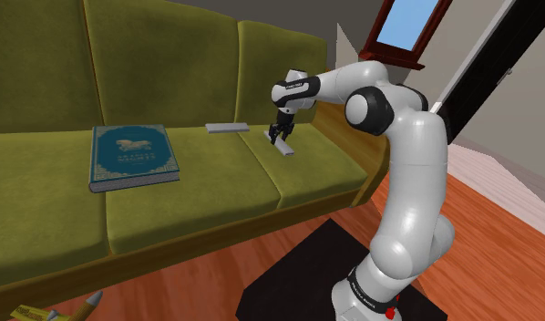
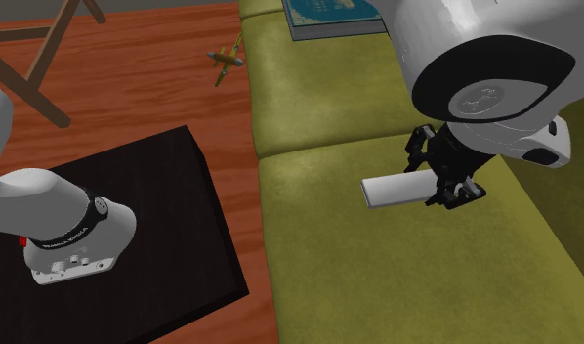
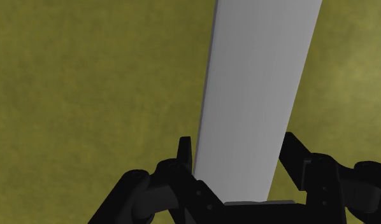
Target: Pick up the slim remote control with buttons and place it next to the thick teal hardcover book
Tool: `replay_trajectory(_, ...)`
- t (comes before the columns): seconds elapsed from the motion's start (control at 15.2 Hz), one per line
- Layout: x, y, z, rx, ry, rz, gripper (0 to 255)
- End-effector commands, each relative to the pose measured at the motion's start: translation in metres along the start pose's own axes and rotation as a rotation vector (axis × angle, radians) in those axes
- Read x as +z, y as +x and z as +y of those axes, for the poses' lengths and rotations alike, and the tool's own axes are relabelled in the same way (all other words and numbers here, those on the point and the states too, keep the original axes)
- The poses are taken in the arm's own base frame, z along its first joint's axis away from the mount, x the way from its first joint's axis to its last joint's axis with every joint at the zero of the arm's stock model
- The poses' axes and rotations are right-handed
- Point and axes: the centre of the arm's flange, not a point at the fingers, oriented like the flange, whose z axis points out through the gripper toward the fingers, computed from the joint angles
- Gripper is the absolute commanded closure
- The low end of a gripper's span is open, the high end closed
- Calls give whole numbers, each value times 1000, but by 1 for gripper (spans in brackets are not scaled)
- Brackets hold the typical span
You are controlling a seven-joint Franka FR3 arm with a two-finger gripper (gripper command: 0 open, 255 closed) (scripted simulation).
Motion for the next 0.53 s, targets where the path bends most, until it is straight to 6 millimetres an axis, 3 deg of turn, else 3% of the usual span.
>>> replay_trajectory(0.0, 0, 0, 0, 0, 0, 0, 255)
replay_trajectory(0.33, 0, 0, 0, 0, 0, 0, 255)
replay_trajectory(0.46, -10, 0, 0, 0, 0, 0, 255)
